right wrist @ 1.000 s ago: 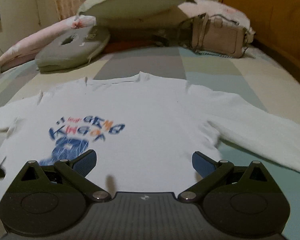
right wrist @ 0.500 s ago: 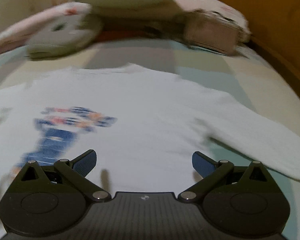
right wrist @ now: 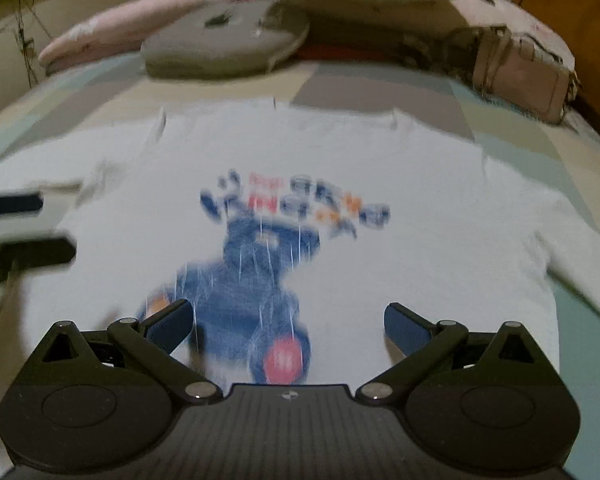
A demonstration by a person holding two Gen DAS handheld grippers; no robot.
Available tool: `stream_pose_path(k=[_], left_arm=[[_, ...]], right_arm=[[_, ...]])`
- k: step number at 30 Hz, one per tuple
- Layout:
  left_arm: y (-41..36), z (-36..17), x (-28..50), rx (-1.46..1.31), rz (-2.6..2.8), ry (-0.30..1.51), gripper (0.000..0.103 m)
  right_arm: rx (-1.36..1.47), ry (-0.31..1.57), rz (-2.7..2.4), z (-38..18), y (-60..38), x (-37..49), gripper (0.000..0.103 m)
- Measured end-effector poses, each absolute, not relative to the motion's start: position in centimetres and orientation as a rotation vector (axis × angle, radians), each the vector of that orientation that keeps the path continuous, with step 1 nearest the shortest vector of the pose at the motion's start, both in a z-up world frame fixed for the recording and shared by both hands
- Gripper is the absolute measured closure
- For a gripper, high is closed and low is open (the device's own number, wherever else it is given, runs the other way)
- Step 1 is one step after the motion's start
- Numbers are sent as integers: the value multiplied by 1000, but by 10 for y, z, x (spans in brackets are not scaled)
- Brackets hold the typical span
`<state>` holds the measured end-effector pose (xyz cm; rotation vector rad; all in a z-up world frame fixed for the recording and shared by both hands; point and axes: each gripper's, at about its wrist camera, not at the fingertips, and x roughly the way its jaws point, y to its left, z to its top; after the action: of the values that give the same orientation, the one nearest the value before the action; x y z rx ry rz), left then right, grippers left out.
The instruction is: Fold clothes
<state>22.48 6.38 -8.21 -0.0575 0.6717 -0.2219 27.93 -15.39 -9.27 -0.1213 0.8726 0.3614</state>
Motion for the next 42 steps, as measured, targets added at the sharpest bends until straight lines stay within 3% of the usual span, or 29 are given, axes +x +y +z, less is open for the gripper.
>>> stream_pose_path(k=[19,31,37,42], left_arm=[[51,-83,212,-15,-258,665,1],[43,-81,207,3,-293,646,1],[30,-82,209,24,-313,646,1],[16,-85,207,4,-367,653,1]], right_arm=[[-176,918,391,-102,-154,174,0],[-123,773,367,-110,-165,147,0],[-49,789,337,-96,-186,145,0],[13,669,226,-73,-240,150,0]])
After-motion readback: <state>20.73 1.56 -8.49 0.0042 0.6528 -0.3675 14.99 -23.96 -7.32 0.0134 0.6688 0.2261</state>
